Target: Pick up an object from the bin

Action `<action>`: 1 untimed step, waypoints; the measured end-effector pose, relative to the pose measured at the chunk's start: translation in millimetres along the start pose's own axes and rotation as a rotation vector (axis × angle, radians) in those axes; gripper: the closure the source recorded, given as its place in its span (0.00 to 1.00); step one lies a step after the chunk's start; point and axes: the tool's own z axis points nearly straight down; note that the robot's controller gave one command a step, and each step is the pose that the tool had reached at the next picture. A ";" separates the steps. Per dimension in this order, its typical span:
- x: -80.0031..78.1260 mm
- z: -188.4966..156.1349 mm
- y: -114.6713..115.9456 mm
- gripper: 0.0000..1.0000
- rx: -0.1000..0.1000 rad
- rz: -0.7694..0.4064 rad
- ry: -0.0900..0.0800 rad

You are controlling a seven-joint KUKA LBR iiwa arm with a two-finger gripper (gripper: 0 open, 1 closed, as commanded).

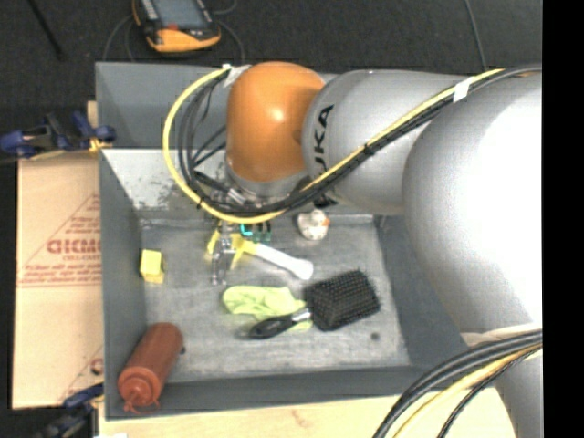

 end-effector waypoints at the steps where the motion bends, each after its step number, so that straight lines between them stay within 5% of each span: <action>1: -1.9 -5.3 -0.7 0.00 -0.001 0.003 -0.008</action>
Offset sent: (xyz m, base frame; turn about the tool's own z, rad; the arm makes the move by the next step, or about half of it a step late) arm 0.0216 -0.0555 -0.0747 0.0230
